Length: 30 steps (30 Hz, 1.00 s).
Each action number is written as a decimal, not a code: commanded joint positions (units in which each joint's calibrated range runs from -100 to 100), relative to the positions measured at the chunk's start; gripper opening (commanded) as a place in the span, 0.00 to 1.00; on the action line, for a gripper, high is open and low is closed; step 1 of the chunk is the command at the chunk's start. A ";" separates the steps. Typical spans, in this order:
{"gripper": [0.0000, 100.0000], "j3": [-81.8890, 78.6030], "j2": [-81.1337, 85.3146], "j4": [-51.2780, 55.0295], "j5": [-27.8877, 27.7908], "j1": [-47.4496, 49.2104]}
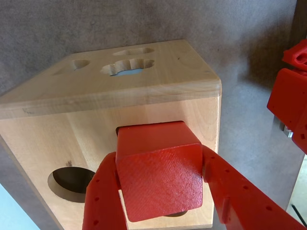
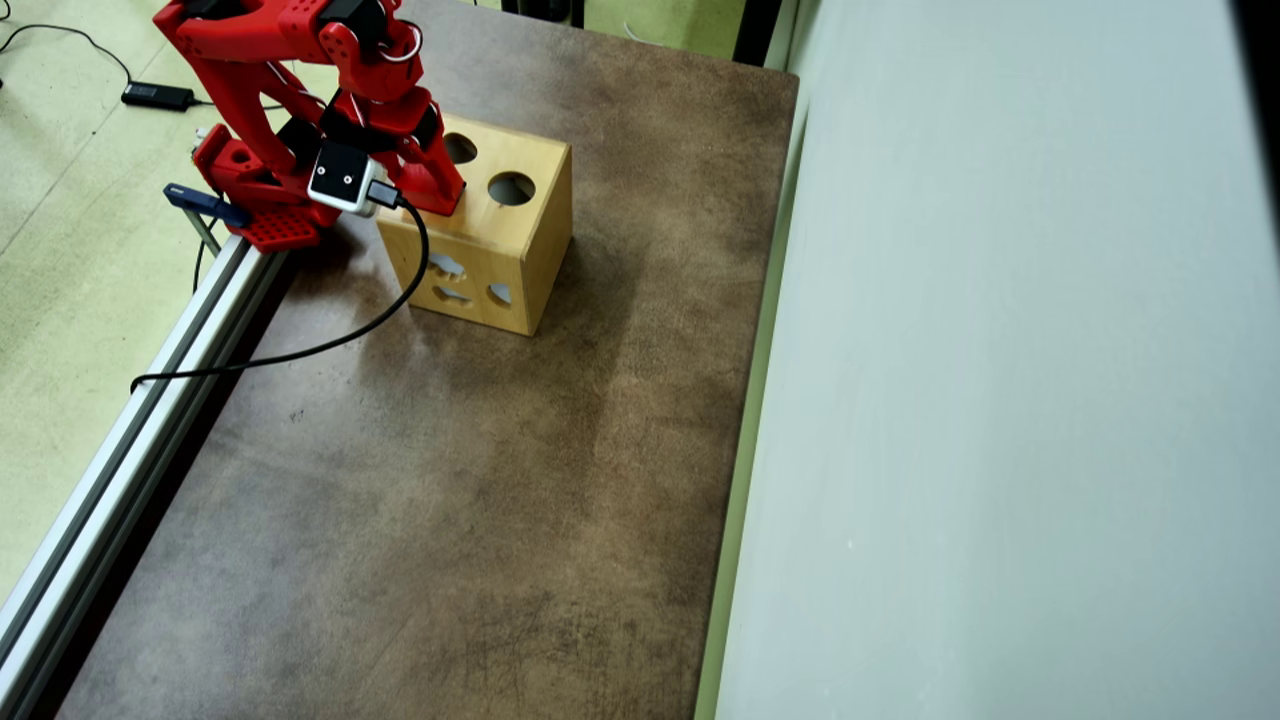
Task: Pick and place the red cube on the square hole
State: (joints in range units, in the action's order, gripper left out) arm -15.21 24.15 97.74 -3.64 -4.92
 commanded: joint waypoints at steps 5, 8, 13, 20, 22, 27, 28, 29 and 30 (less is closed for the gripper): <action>0.13 0.37 -4.41 0.25 0.24 0.32; 0.13 0.28 -5.26 0.25 0.24 0.32; 0.13 0.28 -5.77 0.25 0.24 0.32; 0.13 0.28 -5.77 0.25 0.24 0.32; 0.13 0.28 -5.77 0.25 0.24 0.32; 0.14 0.19 -5.77 0.25 0.24 0.24; 0.14 0.10 -5.77 0.25 0.24 0.24; 0.14 0.10 -5.77 0.25 0.24 0.17; 0.14 0.10 -5.77 0.25 0.24 0.09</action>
State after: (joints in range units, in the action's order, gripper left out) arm -15.03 18.64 97.42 -3.74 -4.42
